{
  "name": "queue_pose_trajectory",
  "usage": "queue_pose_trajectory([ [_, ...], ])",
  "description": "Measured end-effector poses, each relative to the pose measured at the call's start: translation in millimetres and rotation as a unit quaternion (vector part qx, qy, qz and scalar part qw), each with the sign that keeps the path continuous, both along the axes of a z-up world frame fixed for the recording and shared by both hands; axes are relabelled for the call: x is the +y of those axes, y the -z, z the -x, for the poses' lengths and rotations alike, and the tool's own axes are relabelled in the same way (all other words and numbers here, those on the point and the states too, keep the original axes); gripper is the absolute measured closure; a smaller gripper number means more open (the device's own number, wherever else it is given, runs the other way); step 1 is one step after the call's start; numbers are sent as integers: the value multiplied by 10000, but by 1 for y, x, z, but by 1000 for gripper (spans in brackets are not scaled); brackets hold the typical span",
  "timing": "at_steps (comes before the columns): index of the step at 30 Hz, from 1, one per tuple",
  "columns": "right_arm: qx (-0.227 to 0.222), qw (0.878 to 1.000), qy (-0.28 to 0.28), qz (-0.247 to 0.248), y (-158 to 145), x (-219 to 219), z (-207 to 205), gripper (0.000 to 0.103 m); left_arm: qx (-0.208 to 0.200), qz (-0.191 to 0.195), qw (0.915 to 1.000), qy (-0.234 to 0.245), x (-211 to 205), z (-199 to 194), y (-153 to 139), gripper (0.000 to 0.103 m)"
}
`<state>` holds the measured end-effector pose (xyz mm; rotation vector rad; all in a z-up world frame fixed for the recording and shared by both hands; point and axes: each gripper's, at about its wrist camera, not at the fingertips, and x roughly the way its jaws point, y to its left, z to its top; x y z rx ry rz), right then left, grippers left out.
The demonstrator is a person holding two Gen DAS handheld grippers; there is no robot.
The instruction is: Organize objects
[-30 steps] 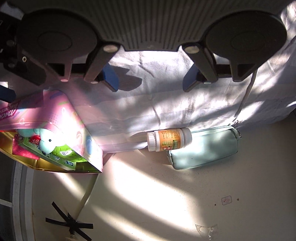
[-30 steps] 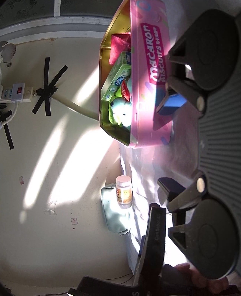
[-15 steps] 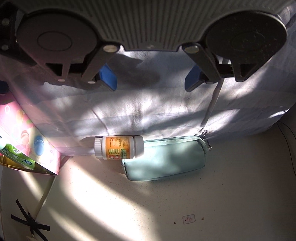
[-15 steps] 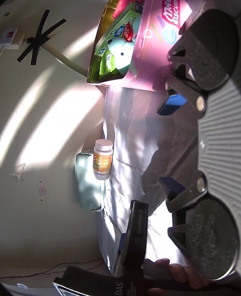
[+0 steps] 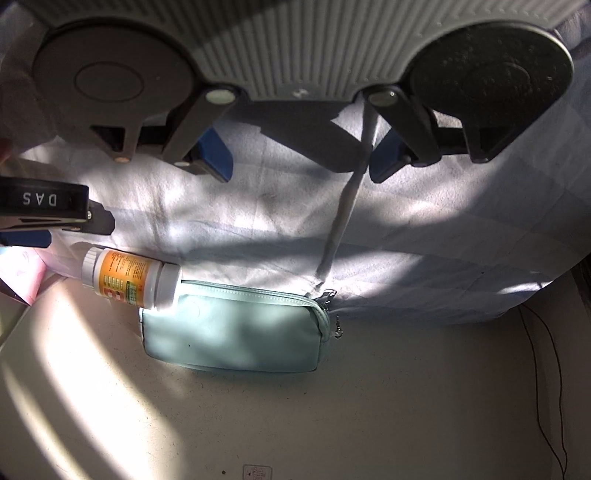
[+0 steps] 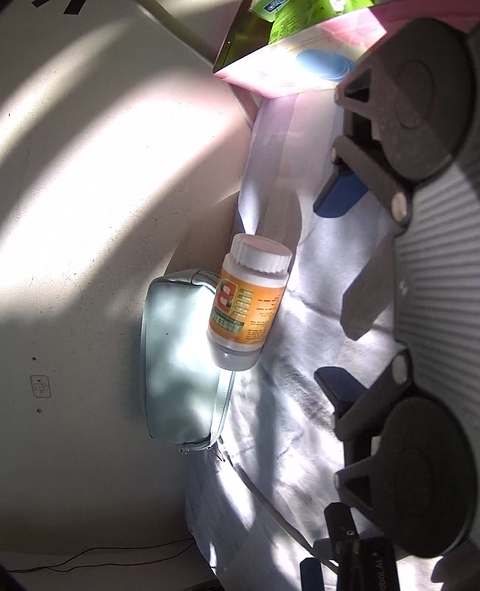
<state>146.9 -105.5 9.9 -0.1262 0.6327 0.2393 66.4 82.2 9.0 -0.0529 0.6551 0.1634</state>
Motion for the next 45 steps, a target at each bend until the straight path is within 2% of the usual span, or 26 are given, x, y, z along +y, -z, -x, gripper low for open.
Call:
queue_pose_trajectory([
  [4, -220, 9974, -181, 669, -2, 17, -47, 4, 51, 172, 9998, 58, 5, -3, 1, 11],
  [7, 76, 9870, -740, 1426, 7, 36, -74, 6, 66, 247, 9996, 91, 6, -5, 0, 9],
  [8, 58, 9853, -861, 1474, 7, 39, -77, 9, 67, 289, 9995, 93, 8, -6, 0, 9],
  [9, 167, 9849, -1022, 1384, 5, 40, -80, 22, 66, 342, 9994, 84, 10, -6, -1, 9],
  [10, 262, 9845, -1088, 1352, 2, 42, -81, 25, 62, 419, 9991, 56, 14, -7, -1, 9],
  [12, 295, 9820, -1162, 1457, 2, 47, -71, 41, 27, 651, 9979, -33, 23, -6, -4, 9],
  [14, 314, 9835, -1198, 1317, 2, 46, -53, 47, -42, 947, 9955, -79, 32, -4, -7, 10],
  [16, 360, 9860, -1242, 1055, 2, 43, -29, 50, -146, 1219, 9924, -41, 39, -1, -10, 10],
  [18, 247, 9856, -1365, 973, 3, 39, 5, 50, -263, 1334, 9907, 105, 38, 3, -14, 10],
  [20, 183, 9852, -1496, 817, 3, 31, 43, 50, -316, 1499, 9868, 523, 31, 6, -16, 10],
  [22, 72, 9841, -1600, 768, 5, 22, 83, 50, -229, 1760, 9774, 1148, 19, 6, -15, 9],
  [23, 18, 9834, -1647, 759, 4, 19, 105, 50, -122, 1941, 9689, 1533, 10, 7, -13, 9],
  [25, -115, 9835, -1621, 797, 6, 12, 143, 50, 115, 2352, 9466, 2202, -7, 12, -8, 8],
  [27, -207, 9851, -1491, 830, 5, 7, 170, 50, 395, 2582, 9291, 2619, -27, 19, -3, 10],
  [28, -259, 9865, -1390, 828, 5, 4, 183, 50, 393, 2522, 9285, 2698, -36, 25, -3, 10],
  [30, -415, 9894, -1150, 778, 7, -3, 208, 50, 470, 2324, 9248, 2974, -63, 41, -2, 21],
  [33, -574, 9934, -790, 604, 10, -15, 236, 50, 389, 1998, 9311, 3026, -89, 61, -4, 22],
  [37, -627, 9955, -635, 304, 1, -34, 249, 50, 354, 2029, 9339, 2923, -100, 70, -13, 27],
  [41, -1225, 9908, -399, 417, -15, -50, 259, 50, 113, 2055, 9309, 3019, -118, 68, -44, 33],
  [45, -1790, 9826, 5, 500, -36, -83, 257, 51, -198, 1806, 9230, 3392, -169, 57, -85, 35],
])
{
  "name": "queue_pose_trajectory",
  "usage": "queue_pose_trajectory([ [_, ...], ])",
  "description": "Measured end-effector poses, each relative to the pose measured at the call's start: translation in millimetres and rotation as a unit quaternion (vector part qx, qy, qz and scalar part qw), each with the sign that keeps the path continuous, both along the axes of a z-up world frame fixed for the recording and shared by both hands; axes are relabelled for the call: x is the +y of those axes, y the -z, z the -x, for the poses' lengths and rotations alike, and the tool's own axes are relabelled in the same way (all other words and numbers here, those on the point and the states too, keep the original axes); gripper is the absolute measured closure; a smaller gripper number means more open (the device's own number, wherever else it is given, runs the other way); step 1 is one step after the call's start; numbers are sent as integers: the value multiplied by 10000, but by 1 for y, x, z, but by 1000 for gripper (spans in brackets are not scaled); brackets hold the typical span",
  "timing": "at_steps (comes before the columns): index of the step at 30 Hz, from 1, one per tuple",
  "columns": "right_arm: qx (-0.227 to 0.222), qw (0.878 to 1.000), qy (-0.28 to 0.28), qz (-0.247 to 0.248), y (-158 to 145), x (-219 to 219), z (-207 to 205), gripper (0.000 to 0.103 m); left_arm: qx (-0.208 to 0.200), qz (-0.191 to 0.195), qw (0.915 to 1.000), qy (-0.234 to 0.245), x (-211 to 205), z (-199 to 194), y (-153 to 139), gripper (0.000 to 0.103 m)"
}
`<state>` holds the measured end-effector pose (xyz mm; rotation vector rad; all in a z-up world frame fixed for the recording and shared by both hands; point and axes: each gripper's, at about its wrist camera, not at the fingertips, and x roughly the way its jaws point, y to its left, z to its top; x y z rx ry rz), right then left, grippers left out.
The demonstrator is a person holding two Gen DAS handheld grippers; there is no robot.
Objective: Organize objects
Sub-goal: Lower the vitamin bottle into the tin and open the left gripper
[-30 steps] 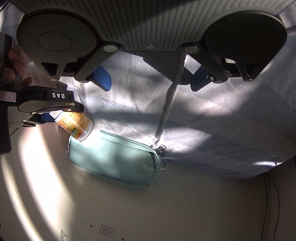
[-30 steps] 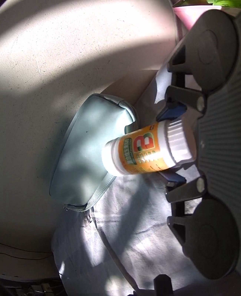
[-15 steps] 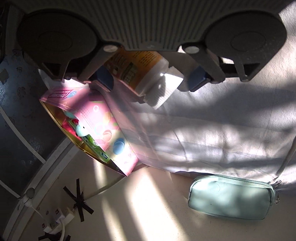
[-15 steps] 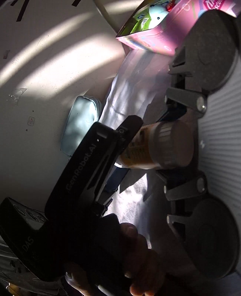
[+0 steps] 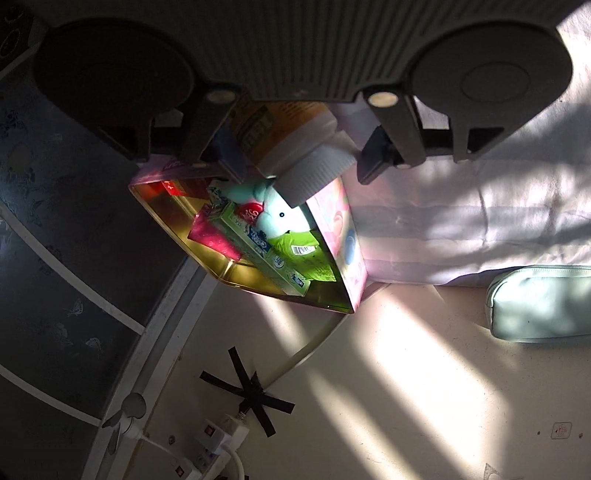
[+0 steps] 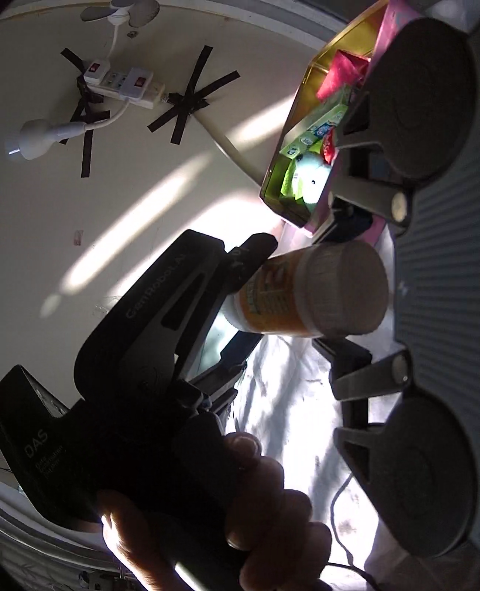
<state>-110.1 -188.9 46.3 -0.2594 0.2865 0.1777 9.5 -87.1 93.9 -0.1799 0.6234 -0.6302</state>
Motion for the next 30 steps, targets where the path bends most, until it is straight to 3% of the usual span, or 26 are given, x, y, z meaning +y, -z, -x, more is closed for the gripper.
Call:
queue_pose_trajectory([
  [6, -337, 9968, 707, -173, -15, -82, -32, 50, -436, -120, 9981, 423, -94, -29, -22, 35],
  [11, -276, 9924, 1178, -227, -12, -144, -65, 51, -480, -235, 9969, 579, -159, -59, -19, 35],
  [17, -20, 9850, 1648, -510, 9, -181, -105, 51, -681, -782, 9935, 473, -211, -75, -2, 35],
  [20, 44, 9826, 1809, -429, 18, -184, -111, 51, -720, -945, 9921, 394, -219, -77, 3, 34],
  [23, -22, 9782, 2052, -314, 22, -188, -116, 32, -929, -1253, 9877, 118, -220, -71, 4, 26],
  [30, -104, 9746, 2107, -746, 13, -194, -97, 29, -1108, -1547, 9802, -556, -175, -53, -2, 25],
])
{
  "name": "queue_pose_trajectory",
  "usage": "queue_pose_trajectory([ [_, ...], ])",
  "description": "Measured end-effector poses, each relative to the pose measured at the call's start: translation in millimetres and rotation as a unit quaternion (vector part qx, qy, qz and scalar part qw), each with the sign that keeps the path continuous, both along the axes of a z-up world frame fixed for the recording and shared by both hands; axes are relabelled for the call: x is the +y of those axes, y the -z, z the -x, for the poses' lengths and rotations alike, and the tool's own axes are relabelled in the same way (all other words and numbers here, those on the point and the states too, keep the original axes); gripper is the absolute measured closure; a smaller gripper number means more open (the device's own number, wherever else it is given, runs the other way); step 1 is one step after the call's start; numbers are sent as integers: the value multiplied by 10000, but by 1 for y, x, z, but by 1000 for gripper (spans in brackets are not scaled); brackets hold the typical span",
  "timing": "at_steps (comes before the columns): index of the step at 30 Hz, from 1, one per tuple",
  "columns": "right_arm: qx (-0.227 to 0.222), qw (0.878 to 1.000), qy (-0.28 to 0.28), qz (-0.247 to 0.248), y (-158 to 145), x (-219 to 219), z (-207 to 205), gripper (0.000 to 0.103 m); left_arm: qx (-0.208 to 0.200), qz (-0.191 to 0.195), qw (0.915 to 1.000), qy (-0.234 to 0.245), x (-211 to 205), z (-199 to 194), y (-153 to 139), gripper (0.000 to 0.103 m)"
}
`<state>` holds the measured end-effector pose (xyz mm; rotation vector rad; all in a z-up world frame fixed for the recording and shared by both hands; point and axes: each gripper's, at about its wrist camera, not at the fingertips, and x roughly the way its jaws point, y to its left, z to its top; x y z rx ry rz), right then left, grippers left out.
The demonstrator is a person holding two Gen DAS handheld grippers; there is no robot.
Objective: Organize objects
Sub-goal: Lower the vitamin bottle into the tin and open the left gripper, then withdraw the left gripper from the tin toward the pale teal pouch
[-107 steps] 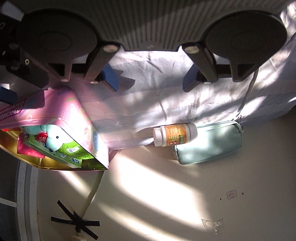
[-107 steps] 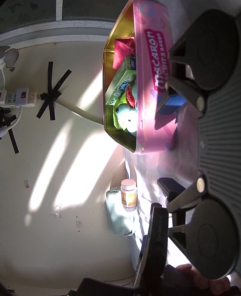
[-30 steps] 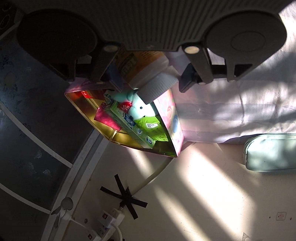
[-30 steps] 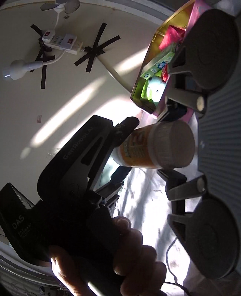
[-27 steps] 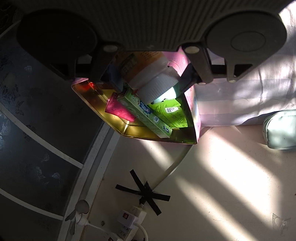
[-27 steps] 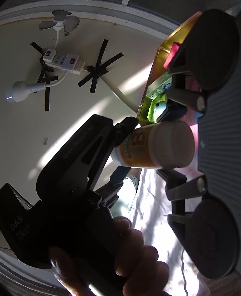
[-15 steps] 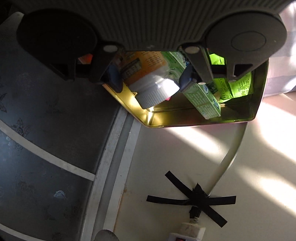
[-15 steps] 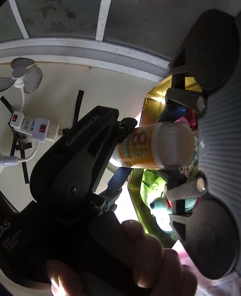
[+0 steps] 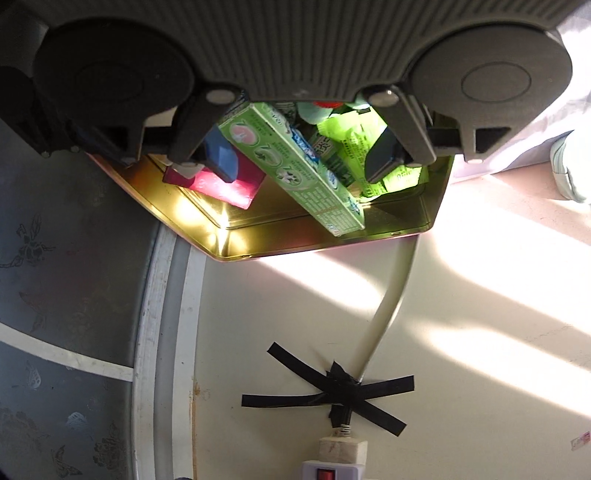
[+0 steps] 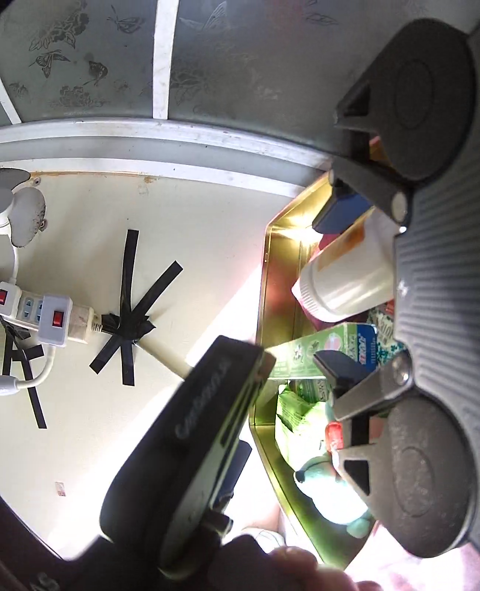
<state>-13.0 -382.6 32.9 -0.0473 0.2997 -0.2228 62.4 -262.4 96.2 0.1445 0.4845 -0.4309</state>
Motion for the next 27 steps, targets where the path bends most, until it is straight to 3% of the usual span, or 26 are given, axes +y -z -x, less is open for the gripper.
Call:
queue_pose_trajectory([
  [8, -34, 9997, -211, -92, -8, 33, 17, 26, -24, -81, 9980, -631, 62, 22, 5, 21],
  [27, -100, 9952, -465, -854, -7, 106, 64, 25, 341, -22, 9901, -1363, 175, 50, 48, 20],
])
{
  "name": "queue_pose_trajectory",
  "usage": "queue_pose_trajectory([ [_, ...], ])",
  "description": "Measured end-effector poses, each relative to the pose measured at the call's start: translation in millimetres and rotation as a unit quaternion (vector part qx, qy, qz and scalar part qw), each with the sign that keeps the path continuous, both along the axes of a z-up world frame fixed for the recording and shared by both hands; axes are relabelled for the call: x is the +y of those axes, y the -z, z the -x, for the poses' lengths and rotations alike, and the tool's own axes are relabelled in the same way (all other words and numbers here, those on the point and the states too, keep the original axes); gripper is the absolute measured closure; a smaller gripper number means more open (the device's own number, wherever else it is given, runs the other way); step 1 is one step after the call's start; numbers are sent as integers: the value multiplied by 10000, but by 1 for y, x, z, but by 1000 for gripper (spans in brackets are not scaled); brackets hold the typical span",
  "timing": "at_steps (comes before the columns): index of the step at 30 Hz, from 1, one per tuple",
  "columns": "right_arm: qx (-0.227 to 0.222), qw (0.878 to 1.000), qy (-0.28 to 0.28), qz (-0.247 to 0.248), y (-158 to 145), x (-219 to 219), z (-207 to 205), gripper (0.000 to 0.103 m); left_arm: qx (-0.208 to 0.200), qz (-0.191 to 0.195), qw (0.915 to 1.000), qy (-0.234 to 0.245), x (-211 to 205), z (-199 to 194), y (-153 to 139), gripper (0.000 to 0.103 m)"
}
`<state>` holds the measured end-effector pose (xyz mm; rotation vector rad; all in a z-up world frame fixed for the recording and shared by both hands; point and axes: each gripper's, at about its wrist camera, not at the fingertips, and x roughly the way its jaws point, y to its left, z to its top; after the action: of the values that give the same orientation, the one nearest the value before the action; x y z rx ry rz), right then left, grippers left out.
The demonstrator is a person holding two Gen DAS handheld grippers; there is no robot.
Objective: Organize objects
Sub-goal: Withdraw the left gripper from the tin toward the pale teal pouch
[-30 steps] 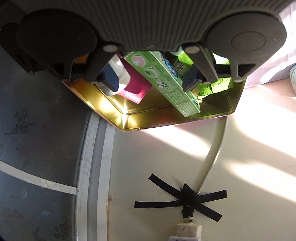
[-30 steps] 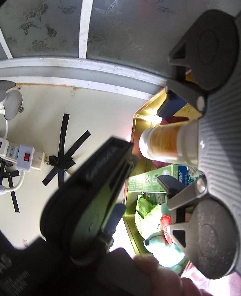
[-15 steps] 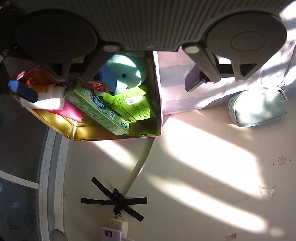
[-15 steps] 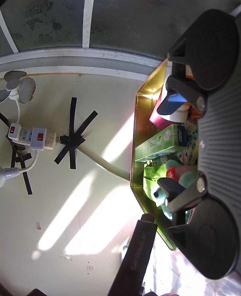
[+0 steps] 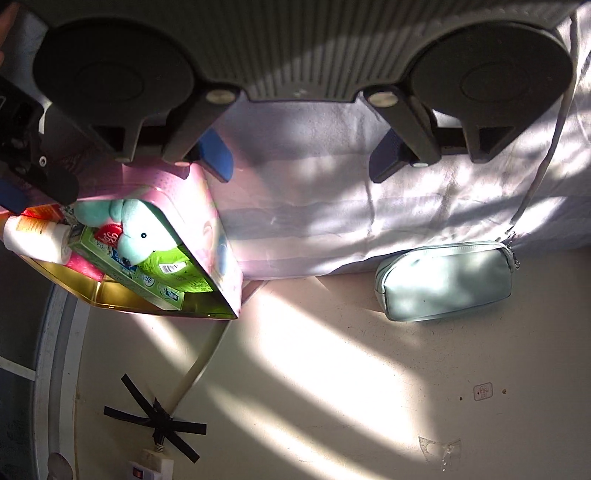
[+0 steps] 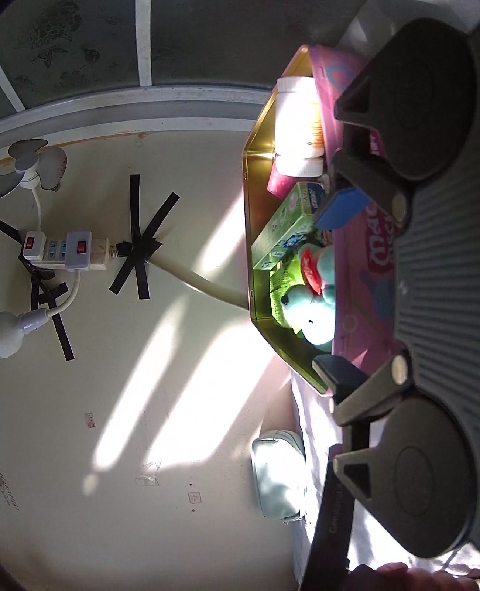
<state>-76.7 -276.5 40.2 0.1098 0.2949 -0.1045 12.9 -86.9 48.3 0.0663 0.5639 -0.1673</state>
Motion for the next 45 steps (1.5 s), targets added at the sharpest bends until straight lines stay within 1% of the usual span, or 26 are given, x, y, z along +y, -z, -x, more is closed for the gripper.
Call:
queue_pose_trajectory([
  [3, 107, 9998, -94, -155, 6, 9, 3, 25, 56, 35, 9999, -130, 14, 2, 9, 20],
  [7, 205, 9997, -119, -69, 16, 23, 4, 25, 47, 15, 9998, -205, 23, 5, 22, 20],
  [9, 210, 9997, -128, -57, 19, 28, 6, 25, -39, -13, 9998, -194, 25, 8, 26, 20],
  [12, 35, 10000, -61, 56, 18, 32, 12, 25, -119, 25, 9998, -151, 26, 9, 30, 20],
  [15, -70, 9999, -17, 86, 17, 32, 16, 24, -200, 62, 9997, -105, 26, 10, 30, 20],
  [17, -106, 9999, -19, 80, 17, 32, 17, 24, -254, 93, 9996, -104, 27, 12, 30, 16],
  [21, -137, 9999, -24, 68, 17, 31, 18, 21, -336, 184, 9992, -122, 30, 14, 29, 16],
  [26, -158, 9999, -37, 55, 17, 31, 19, 21, -409, 226, 9988, -121, 31, 16, 28, 12],
  [38, -31, 9998, 41, -171, 18, 23, 16, 21, -487, 184, 9986, -34, 29, 19, 28, 12],
  [45, 15, 9997, 101, -234, 18, 21, 14, 21, -603, 148, 9979, 165, 27, 23, 27, 11],
])
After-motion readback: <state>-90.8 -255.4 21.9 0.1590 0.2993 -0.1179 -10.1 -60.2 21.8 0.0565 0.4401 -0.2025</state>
